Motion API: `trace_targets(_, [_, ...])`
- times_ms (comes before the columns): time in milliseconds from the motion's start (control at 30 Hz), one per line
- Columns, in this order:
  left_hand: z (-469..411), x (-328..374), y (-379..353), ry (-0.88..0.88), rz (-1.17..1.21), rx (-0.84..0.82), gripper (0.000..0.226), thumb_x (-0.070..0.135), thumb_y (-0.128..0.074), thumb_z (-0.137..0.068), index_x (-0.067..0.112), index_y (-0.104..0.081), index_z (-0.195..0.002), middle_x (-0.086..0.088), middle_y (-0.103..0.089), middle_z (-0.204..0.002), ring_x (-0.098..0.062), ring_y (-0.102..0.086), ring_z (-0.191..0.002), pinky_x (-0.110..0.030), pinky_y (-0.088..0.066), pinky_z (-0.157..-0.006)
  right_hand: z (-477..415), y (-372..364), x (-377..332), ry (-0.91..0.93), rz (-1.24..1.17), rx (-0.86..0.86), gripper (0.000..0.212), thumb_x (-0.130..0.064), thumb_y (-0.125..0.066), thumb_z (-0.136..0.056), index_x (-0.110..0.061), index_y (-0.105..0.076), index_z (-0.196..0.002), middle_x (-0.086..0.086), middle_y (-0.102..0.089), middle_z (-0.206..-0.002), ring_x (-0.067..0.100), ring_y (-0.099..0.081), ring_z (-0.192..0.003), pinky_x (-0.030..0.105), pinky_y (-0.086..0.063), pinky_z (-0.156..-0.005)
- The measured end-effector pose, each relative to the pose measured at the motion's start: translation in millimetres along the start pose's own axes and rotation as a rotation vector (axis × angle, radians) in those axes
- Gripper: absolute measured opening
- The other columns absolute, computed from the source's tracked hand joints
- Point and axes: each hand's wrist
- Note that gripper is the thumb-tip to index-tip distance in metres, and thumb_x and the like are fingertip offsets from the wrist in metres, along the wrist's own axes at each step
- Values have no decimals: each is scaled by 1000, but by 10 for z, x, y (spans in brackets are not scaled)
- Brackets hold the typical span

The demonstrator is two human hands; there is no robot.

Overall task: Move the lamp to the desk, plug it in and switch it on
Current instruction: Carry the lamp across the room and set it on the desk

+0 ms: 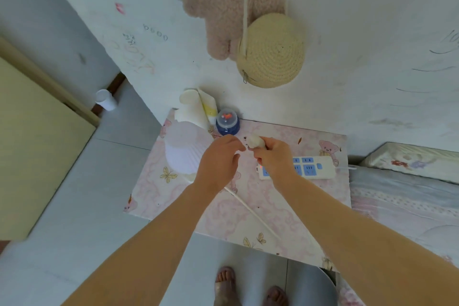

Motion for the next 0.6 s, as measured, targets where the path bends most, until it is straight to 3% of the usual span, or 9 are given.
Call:
trace_targets(133, [-47, -153, 312, -27, -56, 125, 23, -2, -52, -85, 9, -70, -92, -6, -70, -99, -26, -62, -92, -40, -54, -77, -13, -275, -180, 43, -47, -15, 26, -1, -50, -90, -6, -63, -111, 6, -69, -87, 13, -60, -67, 39, -55, -81])
trace_targets(267, [-94, -418, 622, 23, -55, 232, 24, -6, -51, -81, 8, -70, -88, -6, -70, -98, -25, -62, -91, -33, -53, -75, -65, -545, -329, 61, -70, -34, 23, -7, -47, -93, -5, -57, -114, 5, -68, -86, 16, -63, -73, 40, -58, -83])
trace_targets(367, [-91, -671, 773, 64, -74, 259, 29, -8, -49, -80, 7, -69, -93, -7, -69, -103, -27, -62, -93, -33, -51, -73, -102, -726, -423, 69, -8, -64, 22, -13, -49, -93, -8, -55, -113, 14, -69, -99, 28, -65, -91, 47, -55, -89])
trace_targets(467, [-69, -943, 797, 168, -49, 222, 30, -2, -51, -85, 9, -64, -109, -8, -64, -114, -27, -59, -103, -34, -49, -84, -159, -900, -468, 48, 83, -84, 30, -16, -46, -94, -10, -50, -123, 12, -61, -105, 31, -60, -97, 49, -53, -92])
trace_targets(600, [-46, -1172, 714, 343, 110, 62, 41, 15, -52, -92, 9, -46, -132, -12, -50, -135, -27, -46, -126, -36, -37, -104, -235, -1087, -434, -17, 144, -66, 33, -16, -42, -94, -9, -48, -126, 15, -60, -109, 24, -50, -91, 36, -43, -80])
Point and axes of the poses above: each hand's wrist, its own z-axis away from the middle knuckle, its own y-axis out of the back of the hand, x = y × z
